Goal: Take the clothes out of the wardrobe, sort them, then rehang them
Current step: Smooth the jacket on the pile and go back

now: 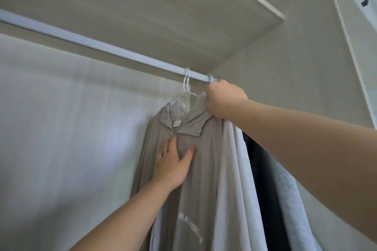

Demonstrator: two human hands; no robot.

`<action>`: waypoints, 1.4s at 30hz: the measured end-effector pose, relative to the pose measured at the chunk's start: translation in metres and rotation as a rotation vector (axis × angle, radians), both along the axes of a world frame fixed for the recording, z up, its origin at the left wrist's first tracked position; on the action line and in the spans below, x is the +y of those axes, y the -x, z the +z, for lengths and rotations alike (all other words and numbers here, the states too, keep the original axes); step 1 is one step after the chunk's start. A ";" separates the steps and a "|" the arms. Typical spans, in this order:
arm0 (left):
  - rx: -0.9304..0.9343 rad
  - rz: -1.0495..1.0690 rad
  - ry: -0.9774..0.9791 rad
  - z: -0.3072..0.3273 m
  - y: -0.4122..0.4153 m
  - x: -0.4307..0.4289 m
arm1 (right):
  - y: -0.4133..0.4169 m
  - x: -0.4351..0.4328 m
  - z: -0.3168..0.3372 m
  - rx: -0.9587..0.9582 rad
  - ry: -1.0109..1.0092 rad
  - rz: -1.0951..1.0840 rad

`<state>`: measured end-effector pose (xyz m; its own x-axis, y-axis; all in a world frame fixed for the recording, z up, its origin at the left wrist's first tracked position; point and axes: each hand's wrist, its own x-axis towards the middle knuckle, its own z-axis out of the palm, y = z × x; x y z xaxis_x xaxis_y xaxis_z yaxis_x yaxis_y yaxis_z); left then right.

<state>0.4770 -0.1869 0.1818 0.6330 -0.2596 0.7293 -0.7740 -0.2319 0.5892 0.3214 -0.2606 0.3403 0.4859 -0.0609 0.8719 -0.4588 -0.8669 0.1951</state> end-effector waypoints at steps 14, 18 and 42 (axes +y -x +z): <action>0.014 -0.133 0.072 0.015 0.007 0.009 | -0.026 0.024 0.003 -0.060 -0.027 0.062; 0.012 -0.140 0.098 0.023 0.009 0.013 | -0.019 0.031 0.009 -0.130 -0.031 0.111; -0.485 0.054 0.314 0.021 0.132 -0.022 | 0.212 -0.070 -0.097 -0.185 0.091 0.232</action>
